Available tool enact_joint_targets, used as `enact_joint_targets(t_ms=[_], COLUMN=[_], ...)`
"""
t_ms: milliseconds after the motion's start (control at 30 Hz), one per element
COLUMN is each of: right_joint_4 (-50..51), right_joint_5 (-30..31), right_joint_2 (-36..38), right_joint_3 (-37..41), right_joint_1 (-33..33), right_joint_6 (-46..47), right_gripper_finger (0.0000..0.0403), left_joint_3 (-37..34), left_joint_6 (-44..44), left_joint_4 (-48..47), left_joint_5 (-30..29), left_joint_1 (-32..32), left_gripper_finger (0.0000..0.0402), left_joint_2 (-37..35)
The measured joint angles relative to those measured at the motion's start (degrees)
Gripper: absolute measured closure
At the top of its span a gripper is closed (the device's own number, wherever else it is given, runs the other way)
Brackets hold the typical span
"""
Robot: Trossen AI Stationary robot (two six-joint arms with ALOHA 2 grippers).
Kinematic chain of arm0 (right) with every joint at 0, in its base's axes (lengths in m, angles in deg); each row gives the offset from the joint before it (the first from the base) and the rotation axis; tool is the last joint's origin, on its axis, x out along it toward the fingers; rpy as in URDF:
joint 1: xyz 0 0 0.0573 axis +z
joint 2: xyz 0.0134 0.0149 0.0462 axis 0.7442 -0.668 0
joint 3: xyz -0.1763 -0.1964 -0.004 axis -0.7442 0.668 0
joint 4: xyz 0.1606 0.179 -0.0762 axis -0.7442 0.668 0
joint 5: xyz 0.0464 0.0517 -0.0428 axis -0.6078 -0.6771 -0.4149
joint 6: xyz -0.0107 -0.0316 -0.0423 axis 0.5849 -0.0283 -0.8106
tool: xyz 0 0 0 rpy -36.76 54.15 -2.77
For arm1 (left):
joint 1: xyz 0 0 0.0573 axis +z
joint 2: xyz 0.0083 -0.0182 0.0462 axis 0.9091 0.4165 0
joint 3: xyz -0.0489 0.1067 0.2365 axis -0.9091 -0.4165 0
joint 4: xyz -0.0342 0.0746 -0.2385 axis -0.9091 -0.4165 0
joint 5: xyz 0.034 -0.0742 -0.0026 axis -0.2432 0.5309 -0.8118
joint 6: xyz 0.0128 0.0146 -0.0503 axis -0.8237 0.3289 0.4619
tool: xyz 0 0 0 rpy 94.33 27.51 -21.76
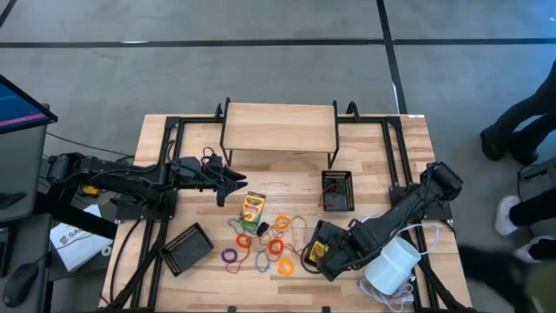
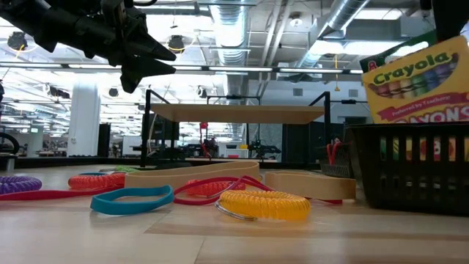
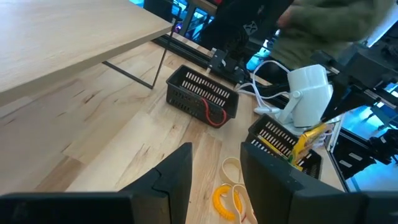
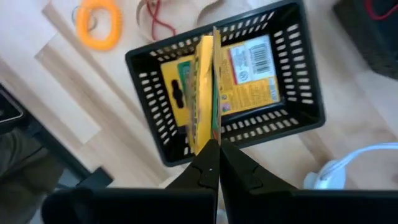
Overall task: Pick & Place Office Desk Supplies
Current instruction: Put the right crayon box into the bottom right black bin
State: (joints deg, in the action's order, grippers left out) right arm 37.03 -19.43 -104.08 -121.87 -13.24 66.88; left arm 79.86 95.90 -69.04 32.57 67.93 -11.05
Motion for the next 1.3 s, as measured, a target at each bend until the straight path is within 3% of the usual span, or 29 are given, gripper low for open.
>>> enact_joint_targets(t_ms=[333,933,1300], right_joint_4=[3.6,-2.7,-5.6], right_joint_5=[1.9,-1.7,-1.9], right_joint_2=[-0.2,-0.2,-0.2], right_joint_3=[0.0,1.8,8.6], right_joint_1=[-0.2,0.5,-0.1], right_joint_6=[0.0,-0.4,-0.5], right_gripper_finger=[0.0403,0.0403,0.0403], left_joint_3=[0.0,0.0,0.0], left_joint_6=[0.0,0.0,0.0], left_joint_4=[0.0,0.0,0.0], left_joint_5=[-0.5,-0.9,-0.9], left_joint_1=[0.0,0.0,0.0], left_gripper_finger=[0.027,0.027,0.027], left_joint_2=[0.0,0.0,0.0])
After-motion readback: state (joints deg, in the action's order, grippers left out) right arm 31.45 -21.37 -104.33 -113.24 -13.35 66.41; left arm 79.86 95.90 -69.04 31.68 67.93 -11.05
